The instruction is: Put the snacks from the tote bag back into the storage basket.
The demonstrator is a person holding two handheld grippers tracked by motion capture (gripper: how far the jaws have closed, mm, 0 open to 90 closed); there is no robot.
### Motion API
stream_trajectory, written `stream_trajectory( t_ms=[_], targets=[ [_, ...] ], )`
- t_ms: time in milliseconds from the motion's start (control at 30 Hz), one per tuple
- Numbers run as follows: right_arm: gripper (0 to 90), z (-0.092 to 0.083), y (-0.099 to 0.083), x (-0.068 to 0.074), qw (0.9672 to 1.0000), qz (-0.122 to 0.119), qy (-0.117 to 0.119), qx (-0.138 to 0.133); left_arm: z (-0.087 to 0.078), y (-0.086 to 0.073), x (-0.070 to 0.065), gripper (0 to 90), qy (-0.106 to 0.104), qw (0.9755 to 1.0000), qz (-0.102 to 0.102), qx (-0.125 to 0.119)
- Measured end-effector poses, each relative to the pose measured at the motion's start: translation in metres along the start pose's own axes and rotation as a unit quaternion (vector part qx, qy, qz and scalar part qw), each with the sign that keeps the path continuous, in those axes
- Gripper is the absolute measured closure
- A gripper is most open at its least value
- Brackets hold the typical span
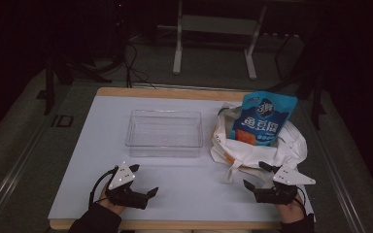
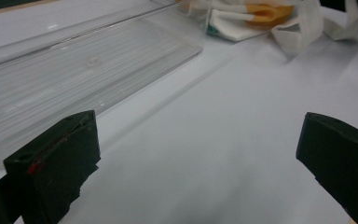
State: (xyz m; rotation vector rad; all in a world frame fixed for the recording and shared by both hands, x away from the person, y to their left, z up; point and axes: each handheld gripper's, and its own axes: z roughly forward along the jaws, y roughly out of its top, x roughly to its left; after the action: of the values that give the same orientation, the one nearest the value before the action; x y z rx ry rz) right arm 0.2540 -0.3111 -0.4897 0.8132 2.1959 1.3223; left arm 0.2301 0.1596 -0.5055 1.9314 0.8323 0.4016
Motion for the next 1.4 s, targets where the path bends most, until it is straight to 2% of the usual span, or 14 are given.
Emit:
stream_trajectory(
  t_ms=[200,267,300,467,533,567,633,667,733,800,900,1067,1167,1400],
  targets=[
    [13.3,-0.004,0.003,0.0,0.9998,-0.001,0.013,0.016,-0.002,0.003,-0.001,0.0,-0.027,0.9996,0.0,-0.001],
    [13.6,-0.007,0.006,-0.001,0.9996,0.006,0.021,0.018,-0.003,0.003,-0.001,0.0,-0.021,0.9998,0.001,0.005],
    [13.7,-0.009,0.008,-0.002,0.9994,0.009,0.026,0.018,-0.003,0.003,-0.001,0.0,-0.026,0.9997,0.0,0.001],
    [13.8,-0.015,0.012,-0.005,0.9987,0.015,0.045,0.022,0.0,0.008,-0.003,0.0,-0.047,0.9982,-0.027,0.027],
    [13.7,-0.016,0.013,-0.005,0.9984,0.014,0.047,0.027,0.002,0.013,-0.008,0.0,-0.034,0.9987,-0.012,0.037],
    [13.7,-0.016,0.014,-0.006,0.9983,0.015,0.049,0.026,0.001,0.016,-0.011,0.0,-0.034,0.9989,0.0,0.032],
    [13.0,-0.017,0.015,-0.007,0.9981,0.018,0.053,0.024,0.0,0.022,-0.014,0.0,-0.055,0.9984,0.006,0.014],
    [12.9,-0.017,0.016,-0.008,0.9982,0.017,0.051,0.024,0.0,0.025,-0.015,0.0,-0.053,0.9985,0.008,0.008],
    [12.5,-0.018,0.017,-0.008,0.9986,0.014,0.045,0.024,0.0,0.03,-0.016,0.0,-0.068,0.9976,0.009,-0.002],
    [12.4,-0.02,0.021,-0.009,0.9989,0.012,0.04,0.02,0.001,0.035,-0.016,0.0,-0.071,0.9973,0.015,-0.009],
    [12.8,-0.024,0.026,-0.011,0.9994,0.012,0.027,0.015,0.006,0.044,-0.014,0.0,-0.081,0.9966,0.008,-0.017],
    [12.8,-0.03,0.033,-0.017,0.9998,0.004,0.02,0.0,0.017,0.06,-0.013,0.0,-0.088,0.9954,0.036,-0.01],
    [12.8,-0.031,0.036,-0.019,0.9998,0.0,0.017,-0.002,0.021,0.066,-0.012,0.0,-0.093,0.995,0.035,-0.014],
    [12.6,-0.035,0.049,-0.028,0.9997,-0.013,0.013,-0.019,0.041,0.087,-0.015,0.0,-0.11,0.9927,0.049,-0.015]
  ],
)
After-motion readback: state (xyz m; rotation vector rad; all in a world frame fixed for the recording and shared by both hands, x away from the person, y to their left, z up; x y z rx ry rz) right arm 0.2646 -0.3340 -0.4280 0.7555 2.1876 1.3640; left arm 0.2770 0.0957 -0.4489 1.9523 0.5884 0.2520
